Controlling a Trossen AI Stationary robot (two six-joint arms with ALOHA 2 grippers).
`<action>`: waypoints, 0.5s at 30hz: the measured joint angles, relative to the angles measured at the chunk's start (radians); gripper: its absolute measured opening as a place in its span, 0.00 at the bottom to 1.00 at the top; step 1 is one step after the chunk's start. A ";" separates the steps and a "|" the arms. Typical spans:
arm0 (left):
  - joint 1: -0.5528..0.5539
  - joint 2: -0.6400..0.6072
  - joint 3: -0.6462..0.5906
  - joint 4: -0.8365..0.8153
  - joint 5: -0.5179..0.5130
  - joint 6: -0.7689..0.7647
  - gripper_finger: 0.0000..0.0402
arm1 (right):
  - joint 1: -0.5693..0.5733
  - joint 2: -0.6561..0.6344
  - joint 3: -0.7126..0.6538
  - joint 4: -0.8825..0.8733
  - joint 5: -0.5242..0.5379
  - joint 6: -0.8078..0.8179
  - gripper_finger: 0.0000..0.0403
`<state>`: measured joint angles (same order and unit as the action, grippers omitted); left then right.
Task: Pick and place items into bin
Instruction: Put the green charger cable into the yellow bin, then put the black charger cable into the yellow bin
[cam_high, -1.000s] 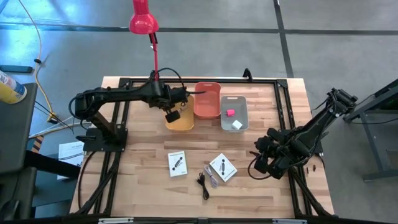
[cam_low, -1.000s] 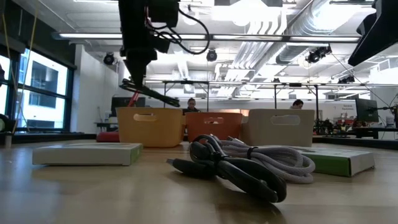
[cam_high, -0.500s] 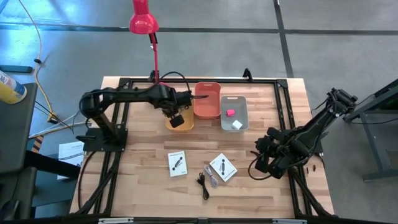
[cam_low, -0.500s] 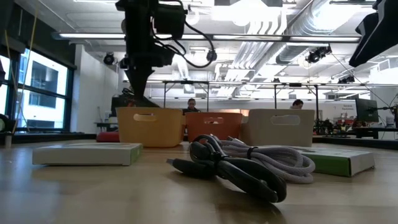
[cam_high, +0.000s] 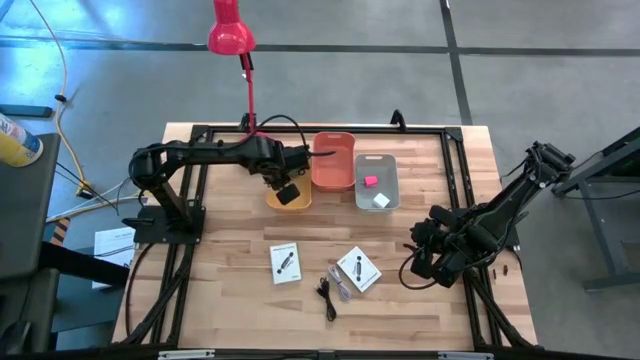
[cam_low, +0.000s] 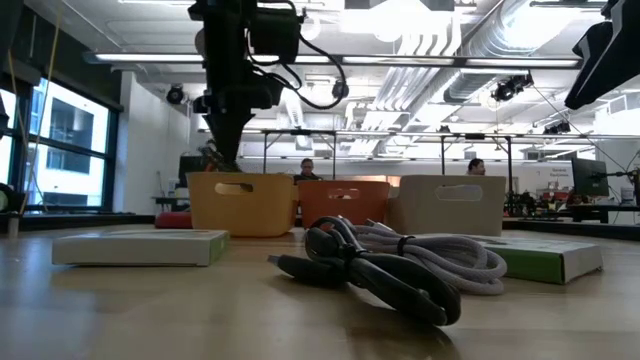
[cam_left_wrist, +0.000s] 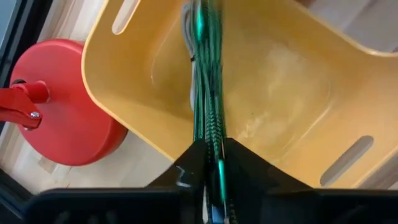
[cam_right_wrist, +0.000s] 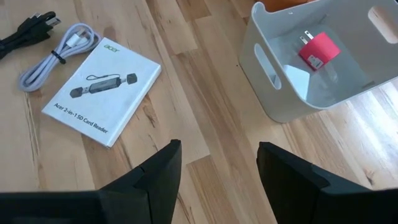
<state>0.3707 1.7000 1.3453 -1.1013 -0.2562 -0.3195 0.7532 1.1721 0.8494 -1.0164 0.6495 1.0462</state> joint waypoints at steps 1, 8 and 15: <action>0.000 0.000 0.000 0.007 -0.001 0.000 0.16 | 0.000 0.000 0.000 0.000 0.000 0.000 0.49; 0.000 0.000 0.000 0.038 0.034 0.000 0.37 | 0.000 0.000 0.000 0.001 0.000 0.000 0.49; -0.011 -0.015 0.000 0.082 0.143 0.067 0.52 | 0.000 0.000 0.000 0.001 0.001 0.000 0.49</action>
<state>0.3600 1.6852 1.3453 -1.0196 -0.1134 -0.2523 0.7532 1.1721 0.8494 -1.0157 0.6502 1.0462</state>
